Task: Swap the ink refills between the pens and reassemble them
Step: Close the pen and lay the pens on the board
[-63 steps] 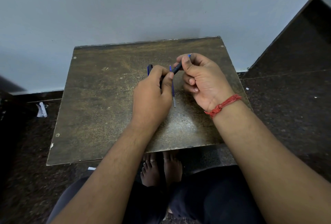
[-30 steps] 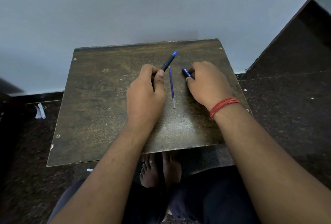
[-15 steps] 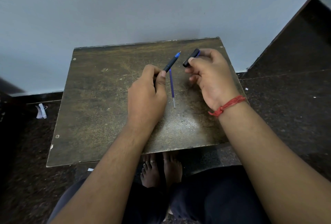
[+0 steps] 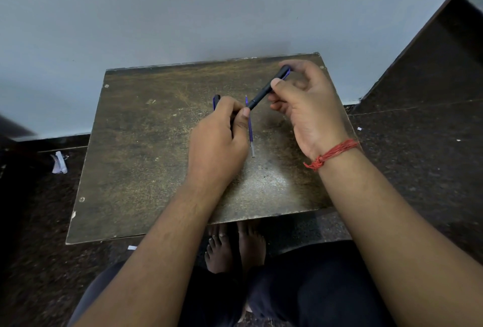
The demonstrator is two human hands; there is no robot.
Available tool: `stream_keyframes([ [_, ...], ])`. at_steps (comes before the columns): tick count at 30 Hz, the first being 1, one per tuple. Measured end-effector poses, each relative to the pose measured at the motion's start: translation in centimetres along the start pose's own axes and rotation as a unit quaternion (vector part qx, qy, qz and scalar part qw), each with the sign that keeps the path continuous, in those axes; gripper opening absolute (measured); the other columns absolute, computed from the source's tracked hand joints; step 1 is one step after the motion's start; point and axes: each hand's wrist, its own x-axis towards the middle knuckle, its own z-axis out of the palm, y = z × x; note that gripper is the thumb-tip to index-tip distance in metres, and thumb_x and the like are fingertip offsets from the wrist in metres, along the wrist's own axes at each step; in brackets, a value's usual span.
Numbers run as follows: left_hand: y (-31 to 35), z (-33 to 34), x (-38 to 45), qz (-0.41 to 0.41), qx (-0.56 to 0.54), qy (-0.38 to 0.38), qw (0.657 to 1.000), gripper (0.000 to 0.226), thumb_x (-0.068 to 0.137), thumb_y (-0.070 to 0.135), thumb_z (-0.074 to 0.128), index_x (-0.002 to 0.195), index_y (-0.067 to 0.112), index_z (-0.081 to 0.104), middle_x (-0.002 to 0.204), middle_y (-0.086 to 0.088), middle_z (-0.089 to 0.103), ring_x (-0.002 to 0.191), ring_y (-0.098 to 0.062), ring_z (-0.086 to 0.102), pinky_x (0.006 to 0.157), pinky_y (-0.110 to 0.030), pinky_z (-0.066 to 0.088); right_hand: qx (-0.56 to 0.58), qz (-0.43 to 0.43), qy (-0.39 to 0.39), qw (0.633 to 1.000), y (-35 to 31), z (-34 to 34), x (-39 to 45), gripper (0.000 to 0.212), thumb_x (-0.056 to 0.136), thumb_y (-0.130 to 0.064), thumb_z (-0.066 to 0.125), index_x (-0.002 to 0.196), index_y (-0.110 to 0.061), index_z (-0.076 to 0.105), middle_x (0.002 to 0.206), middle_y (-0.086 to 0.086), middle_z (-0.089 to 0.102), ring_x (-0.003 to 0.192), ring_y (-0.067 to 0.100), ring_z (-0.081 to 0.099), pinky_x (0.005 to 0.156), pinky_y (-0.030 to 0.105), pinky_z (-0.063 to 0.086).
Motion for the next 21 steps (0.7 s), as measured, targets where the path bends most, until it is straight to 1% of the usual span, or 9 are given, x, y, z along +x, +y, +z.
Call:
stream_keyframes([
  [2, -0.3, -0.1, 0.1, -0.002, -0.004, 0.007, 1.000, 0.013, 0.100, 0.028, 0.051, 0.091, 0.020, 0.054, 0.055, 0.012, 0.047, 0.049, -0.008, 0.044, 0.051, -0.030, 0.030, -0.038, -0.002, -0.040, 0.998, 0.1, 0.5, -0.4, 0.023, 0.090, -0.001, 0.065, 0.107, -0.015, 0.059, 0.073, 0.003, 0.068, 0.068, 0.018, 0.070, 0.062, 0.030, 0.054],
  [4, -0.3, 0.0, 0.1, -0.001, 0.001, 0.016, 1.000, 0.013, 0.100, 0.027, 0.051, 0.092, 0.018, 0.055, 0.056, 0.012, 0.046, 0.049, -0.009, 0.044, 0.050, -0.031, 0.031, -0.050, 0.008, -0.057, 0.997, 0.3, 1.0, -0.7, 0.023, 0.091, -0.001, 0.065, 0.109, -0.013, 0.057, 0.074, 0.005, 0.069, 0.068, 0.017, 0.070, 0.063, 0.030, 0.054],
  [7, -0.1, 0.0, 0.0, -0.004, 0.012, 0.027, 1.000, 0.012, 0.100, 0.026, 0.052, 0.093, 0.017, 0.055, 0.057, 0.013, 0.047, 0.050, -0.007, 0.045, 0.050, -0.030, 0.030, -0.041, 0.007, -0.050, 0.998, 0.2, 1.7, -1.1, 0.022, 0.092, 0.001, 0.063, 0.109, -0.012, 0.056, 0.076, 0.009, 0.068, 0.067, 0.017, 0.069, 0.064, 0.029, 0.055],
  [12, -0.3, -0.5, 0.0, -0.003, 0.043, 0.041, 0.998, 0.013, 0.100, 0.026, 0.051, 0.092, 0.016, 0.054, 0.058, 0.011, 0.048, 0.051, -0.015, 0.048, 0.050, -0.032, 0.030, -0.058, -0.004, -0.042, 0.997, 0.2, 2.3, -1.2, 0.019, 0.090, 0.001, 0.063, 0.102, -0.012, 0.054, 0.077, 0.009, 0.068, 0.065, 0.015, 0.068, 0.061, 0.026, 0.054],
  [14, -0.3, -0.6, 0.0, 0.002, 0.053, 0.038, 0.998, 0.014, 0.100, 0.026, 0.051, 0.092, 0.015, 0.054, 0.059, 0.009, 0.050, 0.051, -0.017, 0.050, 0.050, -0.032, 0.032, -0.067, -0.008, -0.034, 0.997, 0.4, 2.4, -1.1, 0.019, 0.090, 0.000, 0.063, 0.103, -0.011, 0.054, 0.076, 0.008, 0.068, 0.065, 0.016, 0.069, 0.062, 0.027, 0.054],
  [17, -0.1, -0.5, 0.1, 0.002, 0.056, 0.038, 0.998, 0.014, 0.100, 0.026, 0.051, 0.092, 0.016, 0.053, 0.059, 0.011, 0.049, 0.052, -0.017, 0.050, 0.051, -0.032, 0.030, -0.075, -0.017, -0.027, 0.997, 0.6, 2.5, -1.3, 0.024, 0.091, -0.002, 0.063, 0.112, -0.011, 0.056, 0.074, 0.008, 0.066, 0.068, 0.016, 0.069, 0.064, 0.027, 0.054],
  [19, 0.0, -0.6, 0.1, -0.003, 0.050, 0.047, 0.998, 0.013, 0.100, 0.026, 0.051, 0.094, 0.015, 0.054, 0.062, 0.010, 0.051, 0.055, -0.019, 0.052, 0.052, -0.033, 0.031, -0.061, -0.012, -0.038, 0.997, 0.8, 2.9, -1.7, 0.036, 0.093, -0.003, 0.062, 0.127, -0.011, 0.054, 0.075, 0.011, 0.064, 0.069, 0.016, 0.068, 0.065, 0.026, 0.055],
  [21, 0.1, -0.6, 0.3, -0.008, 0.044, 0.051, 0.998, 0.013, 0.101, 0.026, 0.051, 0.096, 0.014, 0.054, 0.066, 0.007, 0.056, 0.059, -0.020, 0.055, 0.054, -0.035, 0.037, -0.053, -0.004, -0.054, 0.997, 1.1, 3.3, -1.9, 0.049, 0.094, -0.005, 0.063, 0.140, -0.015, 0.048, 0.073, 0.008, 0.063, 0.068, 0.014, 0.066, 0.067, 0.028, 0.056],
])
